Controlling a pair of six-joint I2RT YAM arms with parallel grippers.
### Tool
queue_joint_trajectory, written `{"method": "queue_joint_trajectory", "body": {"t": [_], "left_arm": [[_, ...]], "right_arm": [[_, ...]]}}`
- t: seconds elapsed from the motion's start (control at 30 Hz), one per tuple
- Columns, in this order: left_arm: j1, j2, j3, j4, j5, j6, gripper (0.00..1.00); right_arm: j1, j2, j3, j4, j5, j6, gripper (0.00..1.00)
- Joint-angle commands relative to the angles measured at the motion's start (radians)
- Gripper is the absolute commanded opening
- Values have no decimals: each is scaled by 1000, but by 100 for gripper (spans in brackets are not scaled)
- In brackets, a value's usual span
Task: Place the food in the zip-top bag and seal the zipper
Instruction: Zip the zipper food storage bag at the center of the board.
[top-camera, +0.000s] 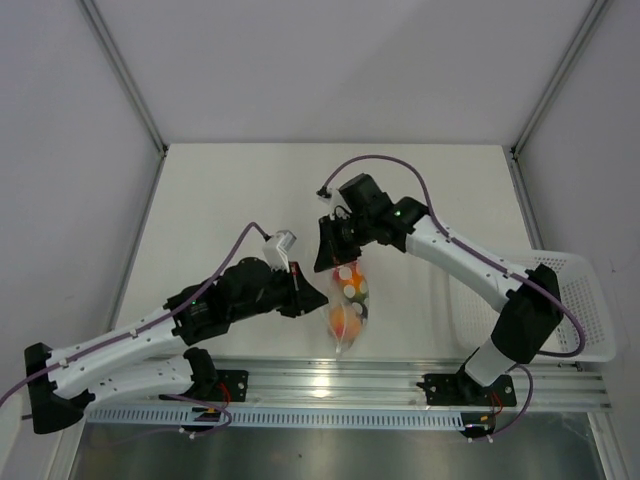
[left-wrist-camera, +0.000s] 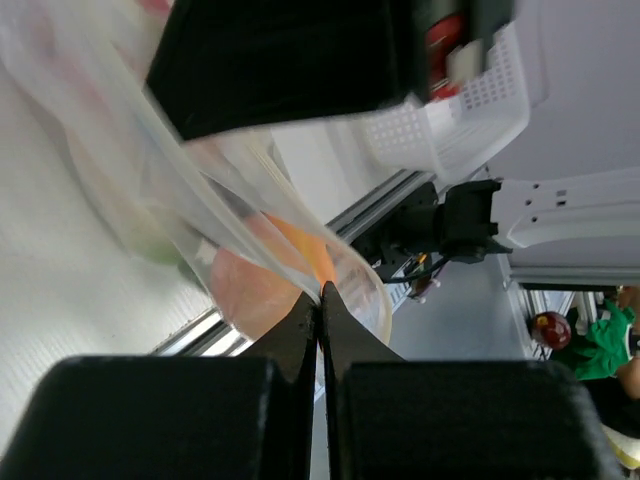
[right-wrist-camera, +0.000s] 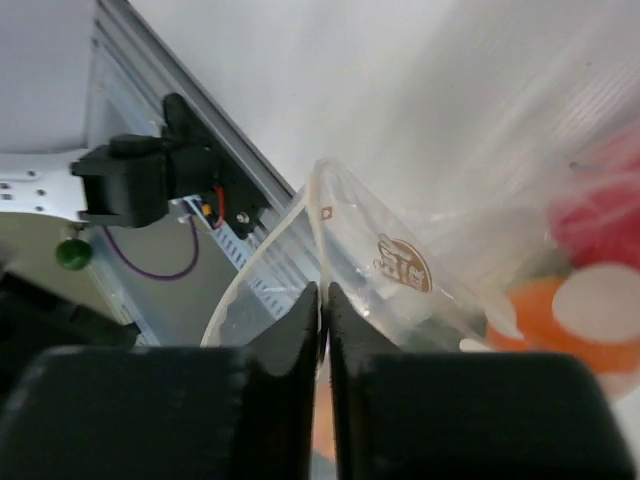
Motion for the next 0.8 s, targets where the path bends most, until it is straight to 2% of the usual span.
{"method": "queue_joint_trajectory", "body": {"t": [0.0, 0.07, 0.1, 0.23, 0.33, 0.37, 0.43, 0.47, 0.6, 0.77], "left_arm": [[-5, -35, 52, 81, -45, -45, 0], [-5, -61, 66, 70, -81, -51, 1], [-4, -69, 63, 73, -102, -55, 0], [-5, -100, 63, 104, -128, -56, 1], [-4, -106, 67, 104, -125, -52, 1], [-4, -107, 66, 104, -127, -52, 0], [-4, -110, 53, 104, -142, -65, 1], [-5, -113, 47, 110, -148, -74, 1], [-5, -104, 17, 147, -162, -94, 1], [-5, -66, 32, 176, -153, -92, 1]], "right_arm": [[45, -11, 140, -62, 84, -100, 20], [45, -30, 174, -99, 120, -111, 29], [43, -43, 178, -110, 168, -123, 36], [31, -134, 175, -140, 261, -146, 44], [33, -201, 175, -171, 334, -164, 62], [34, -224, 188, -201, 356, -164, 73], [45, -243, 198, -238, 425, -169, 81], [56, -260, 195, -264, 454, -163, 99], [126, -306, 163, -318, 566, -128, 99], [178, -349, 111, -403, 519, -17, 99]]}}
